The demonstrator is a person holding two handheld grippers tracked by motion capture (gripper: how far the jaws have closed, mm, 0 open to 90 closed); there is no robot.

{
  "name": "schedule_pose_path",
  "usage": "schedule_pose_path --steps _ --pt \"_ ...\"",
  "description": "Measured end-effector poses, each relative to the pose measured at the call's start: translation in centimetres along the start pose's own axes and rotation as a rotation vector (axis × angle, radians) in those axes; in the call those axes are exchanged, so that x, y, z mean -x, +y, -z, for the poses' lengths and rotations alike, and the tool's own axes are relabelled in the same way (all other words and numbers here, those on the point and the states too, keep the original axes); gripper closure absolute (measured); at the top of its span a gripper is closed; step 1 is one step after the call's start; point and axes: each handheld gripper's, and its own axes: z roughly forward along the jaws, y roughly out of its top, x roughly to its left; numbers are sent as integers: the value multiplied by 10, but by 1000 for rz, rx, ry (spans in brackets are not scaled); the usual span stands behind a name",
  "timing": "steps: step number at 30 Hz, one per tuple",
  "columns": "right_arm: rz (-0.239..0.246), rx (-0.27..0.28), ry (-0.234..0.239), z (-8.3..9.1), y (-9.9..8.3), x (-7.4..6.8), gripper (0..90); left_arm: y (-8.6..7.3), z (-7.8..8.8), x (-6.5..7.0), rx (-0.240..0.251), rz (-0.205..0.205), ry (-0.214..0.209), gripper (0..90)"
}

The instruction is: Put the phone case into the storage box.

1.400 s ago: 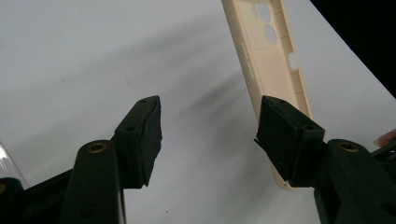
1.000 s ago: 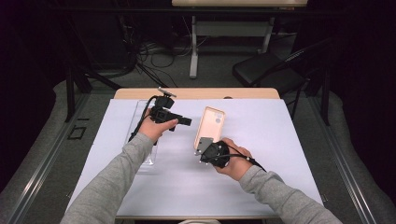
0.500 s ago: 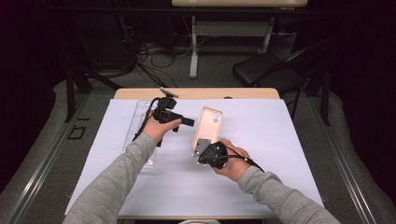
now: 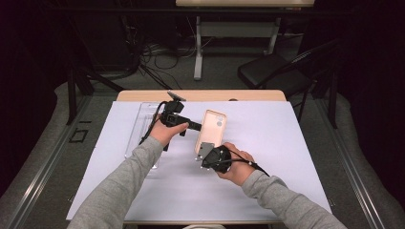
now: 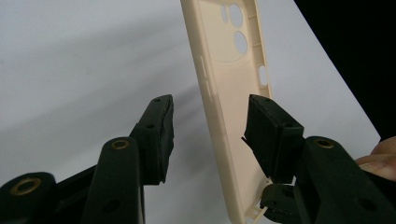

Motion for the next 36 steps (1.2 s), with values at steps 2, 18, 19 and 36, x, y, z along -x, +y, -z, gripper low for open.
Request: schedule_pose_path --steps 2,18,19,36 --pt "0 0 0 0 0 0 883 0 -1 1 2 12 -4 518" --pt "2 4 2 0 0 -2 883 1 -10 3 -29 34 -35 566" --pt "2 10 2 -1 0 -2 883 1 -10 3 -32 36 -41 568" --pt "1 15 4 -2 -1 -4 883 1 -17 -1 -59 89 -75 631"
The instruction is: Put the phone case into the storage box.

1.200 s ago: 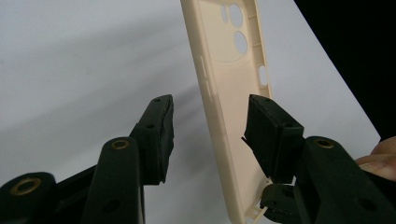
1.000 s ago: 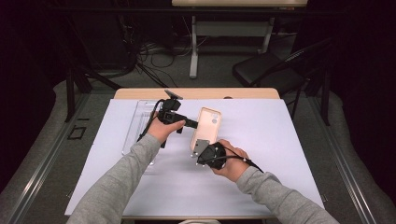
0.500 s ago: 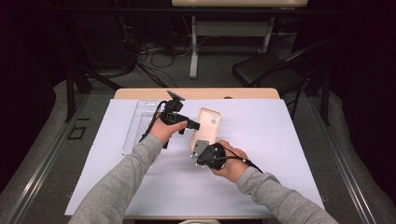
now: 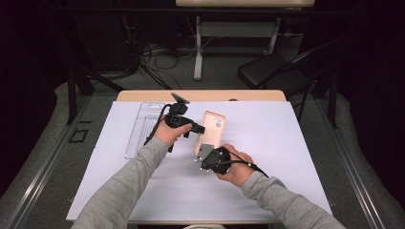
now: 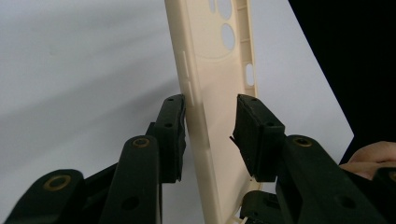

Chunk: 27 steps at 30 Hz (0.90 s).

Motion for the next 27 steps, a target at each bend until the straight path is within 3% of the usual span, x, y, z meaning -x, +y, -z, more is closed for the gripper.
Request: schedule_pose_path --steps 13,27 --pt "0 2 2 1 1 -1 883 0 -2 -3 -5 22 13 671" --pt "5 5 -2 1 1 -2 883 0 -1 -6 -21 73 -5 732"
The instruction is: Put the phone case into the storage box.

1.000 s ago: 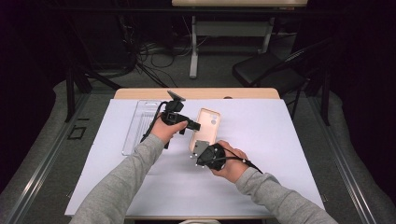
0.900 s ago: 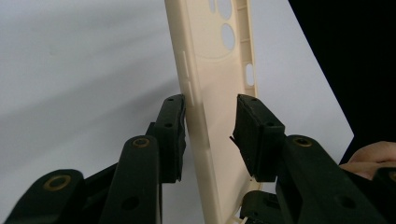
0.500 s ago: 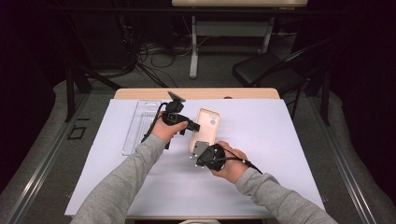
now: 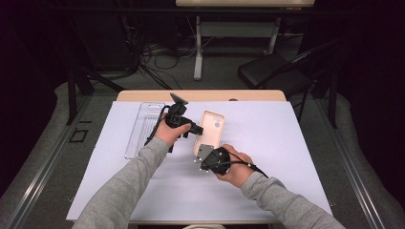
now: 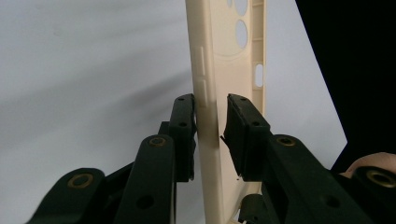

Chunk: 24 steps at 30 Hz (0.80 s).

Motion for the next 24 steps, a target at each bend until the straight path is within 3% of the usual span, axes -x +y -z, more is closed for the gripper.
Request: schedule_pose_path --steps 7,24 --pt "-4 1 2 0 0 0 883 -1 0 -2 -2 30 -17 750" --pt "2 4 4 0 0 -1 883 -1 0 -4 -9 72 -11 796"
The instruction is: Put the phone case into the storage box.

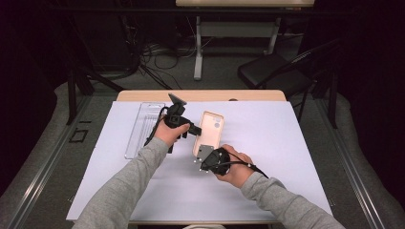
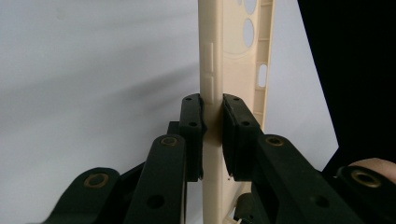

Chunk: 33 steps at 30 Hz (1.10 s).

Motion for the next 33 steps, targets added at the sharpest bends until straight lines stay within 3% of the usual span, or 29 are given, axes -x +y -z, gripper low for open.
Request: schedule_pose_path --steps 9,33 --pt "-1 2 3 0 0 0 882 -1 0 0 3 31 -1 805" --pt "-10 2 20 -1 0 1 879 -1 1 -2 -12 59 0 816"
